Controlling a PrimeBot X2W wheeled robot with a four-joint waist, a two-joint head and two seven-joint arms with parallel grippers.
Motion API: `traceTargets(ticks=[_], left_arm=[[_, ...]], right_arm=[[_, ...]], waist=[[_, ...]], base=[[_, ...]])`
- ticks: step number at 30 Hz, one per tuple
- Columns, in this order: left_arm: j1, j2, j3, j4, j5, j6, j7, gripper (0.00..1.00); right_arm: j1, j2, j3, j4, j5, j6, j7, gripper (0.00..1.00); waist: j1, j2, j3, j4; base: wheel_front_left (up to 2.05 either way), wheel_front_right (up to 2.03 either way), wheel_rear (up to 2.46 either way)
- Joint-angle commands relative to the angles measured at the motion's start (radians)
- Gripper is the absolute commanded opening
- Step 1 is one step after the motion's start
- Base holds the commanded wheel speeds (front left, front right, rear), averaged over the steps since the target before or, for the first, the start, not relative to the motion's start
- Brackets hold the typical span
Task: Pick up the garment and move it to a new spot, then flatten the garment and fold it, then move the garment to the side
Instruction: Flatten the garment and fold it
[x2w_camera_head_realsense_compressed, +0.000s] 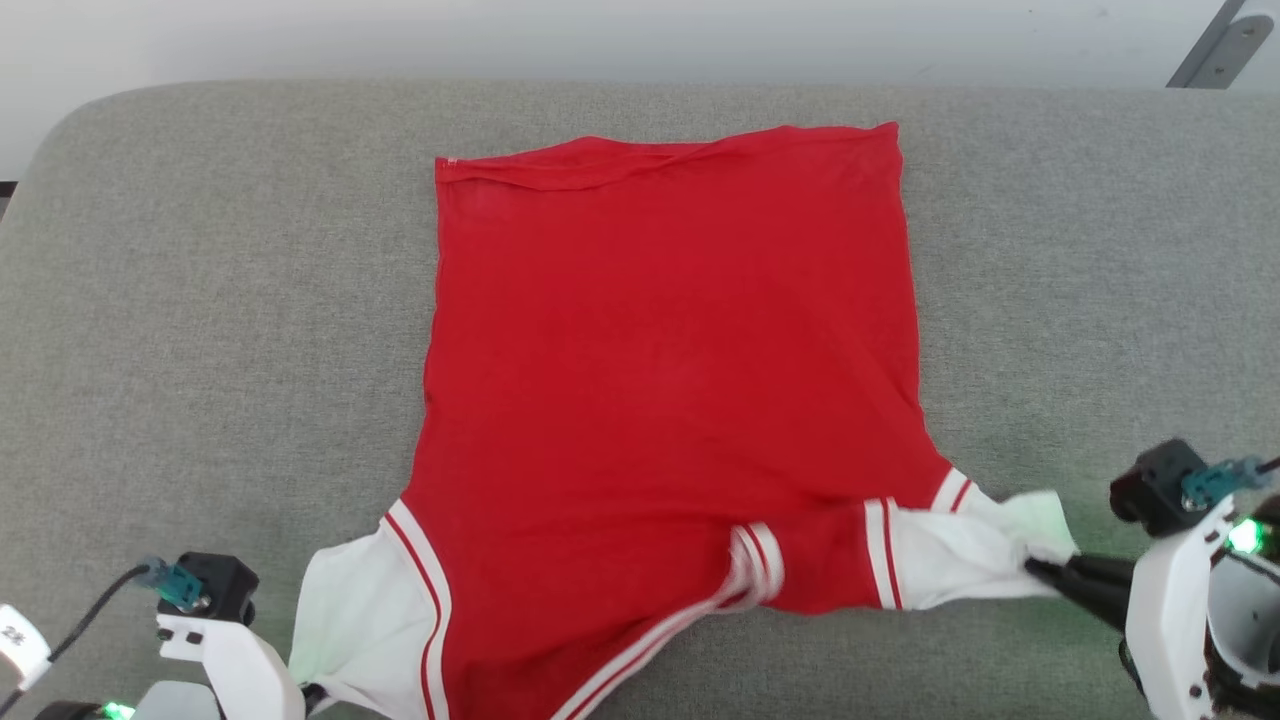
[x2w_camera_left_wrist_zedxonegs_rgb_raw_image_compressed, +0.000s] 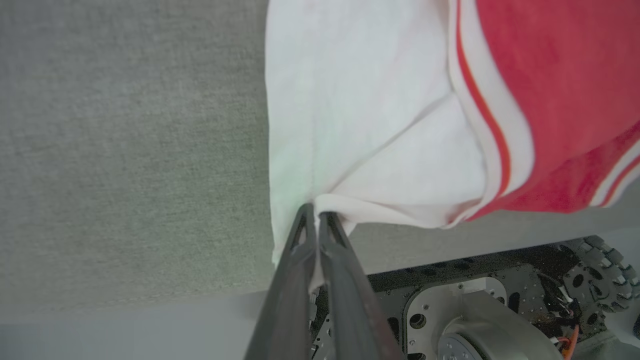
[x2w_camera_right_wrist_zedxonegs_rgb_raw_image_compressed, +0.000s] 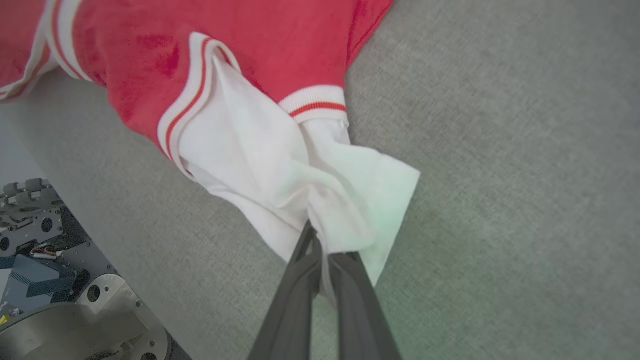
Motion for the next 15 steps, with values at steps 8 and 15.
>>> traceTargets(ticks=[8, 15], left_arm=[[0.027, -0.039, -0.004, 0.005, 0.002, 0.006, -0.040, 0.00], [0.002, -0.065, 0.023, -0.006, 0.006, -0.014, -0.094, 0.00]], right_arm=[[0.091, 0.012, -0.001, 0.007, 0.053, -0.001, 0.052, 0.00], [0.092, 0.008, -0.080, -0.017, 0.040, -0.001, 0.061, 1.00]], waist=[[0.0000, 0.0000, 0.005, -0.003], [0.0000, 0.0000, 0.026, 0.003]], base=[[0.00, 0.00, 0.00], [0.00, 0.00, 0.00]])
